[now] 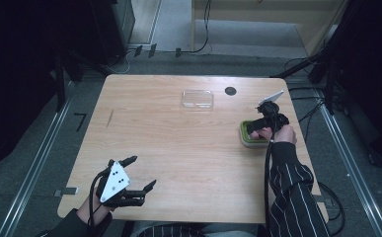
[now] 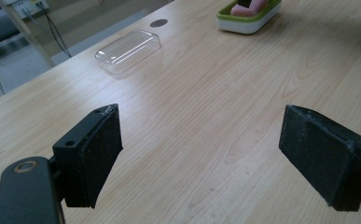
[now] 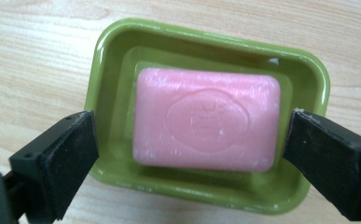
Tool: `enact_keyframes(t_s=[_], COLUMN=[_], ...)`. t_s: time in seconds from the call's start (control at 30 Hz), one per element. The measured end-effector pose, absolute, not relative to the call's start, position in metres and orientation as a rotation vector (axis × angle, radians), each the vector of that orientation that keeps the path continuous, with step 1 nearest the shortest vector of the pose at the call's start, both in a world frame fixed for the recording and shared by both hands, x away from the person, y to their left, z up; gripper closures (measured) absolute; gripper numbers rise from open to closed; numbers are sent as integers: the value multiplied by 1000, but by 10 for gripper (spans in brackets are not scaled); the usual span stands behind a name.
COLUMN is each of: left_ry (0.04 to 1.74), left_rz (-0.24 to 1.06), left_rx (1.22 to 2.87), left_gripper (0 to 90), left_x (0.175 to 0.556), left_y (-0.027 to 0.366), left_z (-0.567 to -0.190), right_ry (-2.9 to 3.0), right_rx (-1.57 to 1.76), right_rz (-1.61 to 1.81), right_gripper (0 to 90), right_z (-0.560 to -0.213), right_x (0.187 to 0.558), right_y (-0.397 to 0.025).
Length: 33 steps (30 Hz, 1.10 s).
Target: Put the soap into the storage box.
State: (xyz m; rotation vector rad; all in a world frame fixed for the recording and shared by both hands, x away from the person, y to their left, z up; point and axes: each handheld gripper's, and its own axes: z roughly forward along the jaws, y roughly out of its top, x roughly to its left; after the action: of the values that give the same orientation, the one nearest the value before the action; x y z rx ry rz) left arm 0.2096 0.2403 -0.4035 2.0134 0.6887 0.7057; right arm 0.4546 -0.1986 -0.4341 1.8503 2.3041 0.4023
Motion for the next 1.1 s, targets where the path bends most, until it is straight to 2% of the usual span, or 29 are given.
enact_keyframes(t_s=[0.5,1.1], left_ry=[682,685], left_rz=[704,706], left_rx=[2010,2008], left_gripper=[140,140], left_x=[210,209], left_y=[241,240], left_z=[-403,-403], right_ry=[2368,2474], right_rx=[1788,1661], right_rz=[378,310], right_gripper=[6,6], right_z=[-422,-415], right_x=[432,385], right_y=[-189,-177])
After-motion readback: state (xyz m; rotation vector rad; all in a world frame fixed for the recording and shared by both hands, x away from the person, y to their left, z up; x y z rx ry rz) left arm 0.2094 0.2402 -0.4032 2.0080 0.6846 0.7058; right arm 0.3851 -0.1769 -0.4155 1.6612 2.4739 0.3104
